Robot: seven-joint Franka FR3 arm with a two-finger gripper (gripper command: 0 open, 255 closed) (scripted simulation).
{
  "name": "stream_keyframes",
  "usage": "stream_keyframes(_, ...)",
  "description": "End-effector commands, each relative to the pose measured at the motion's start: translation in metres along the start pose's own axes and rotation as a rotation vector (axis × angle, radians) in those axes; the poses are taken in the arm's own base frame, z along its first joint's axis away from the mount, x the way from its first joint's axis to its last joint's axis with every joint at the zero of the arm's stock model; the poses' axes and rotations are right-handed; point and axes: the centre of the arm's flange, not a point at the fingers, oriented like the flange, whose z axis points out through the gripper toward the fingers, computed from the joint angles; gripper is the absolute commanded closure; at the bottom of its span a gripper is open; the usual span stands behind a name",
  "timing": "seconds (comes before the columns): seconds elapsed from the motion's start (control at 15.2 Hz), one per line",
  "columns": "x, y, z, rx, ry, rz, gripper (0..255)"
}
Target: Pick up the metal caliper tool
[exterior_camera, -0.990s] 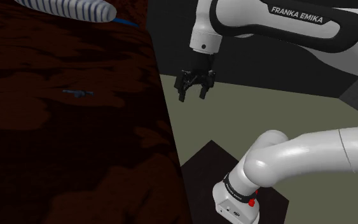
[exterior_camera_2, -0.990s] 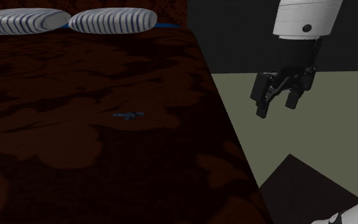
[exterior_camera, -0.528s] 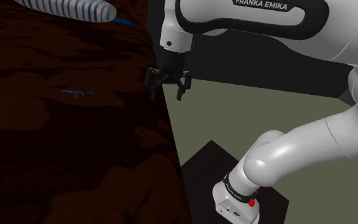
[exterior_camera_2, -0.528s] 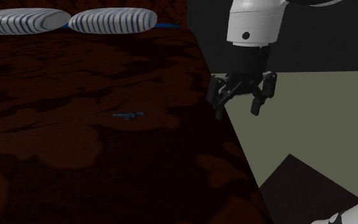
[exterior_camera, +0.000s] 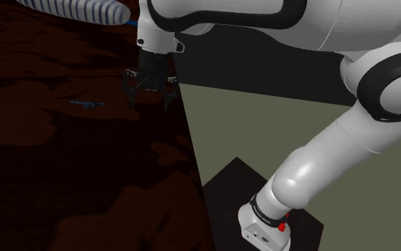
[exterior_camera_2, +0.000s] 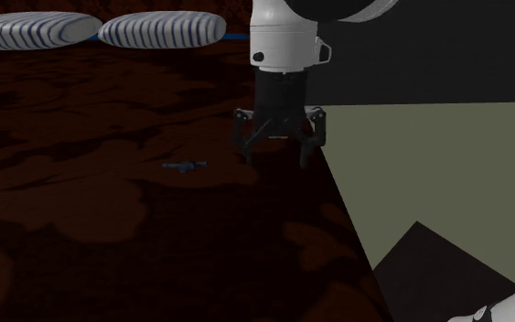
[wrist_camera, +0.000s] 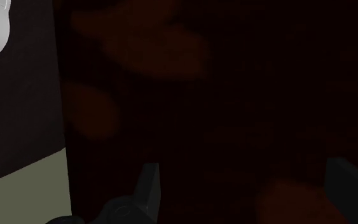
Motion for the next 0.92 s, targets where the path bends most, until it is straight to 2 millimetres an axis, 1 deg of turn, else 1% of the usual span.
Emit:
stream_keyframes(0.0, 0.008, -0.023, 0.002, 0.008, -0.003, 0.053, 0)
stream_keyframes(0.4, 0.038, -0.093, 0.007, 0.029, -0.009, 0.196, 0)
stream_keyframes(0.79, 0.079, -0.158, 0.012, 0.049, -0.014, 0.339, 0)
stream_keyframes(0.86, 0.079, -0.158, 0.012, 0.049, -0.014, 0.339, 0)
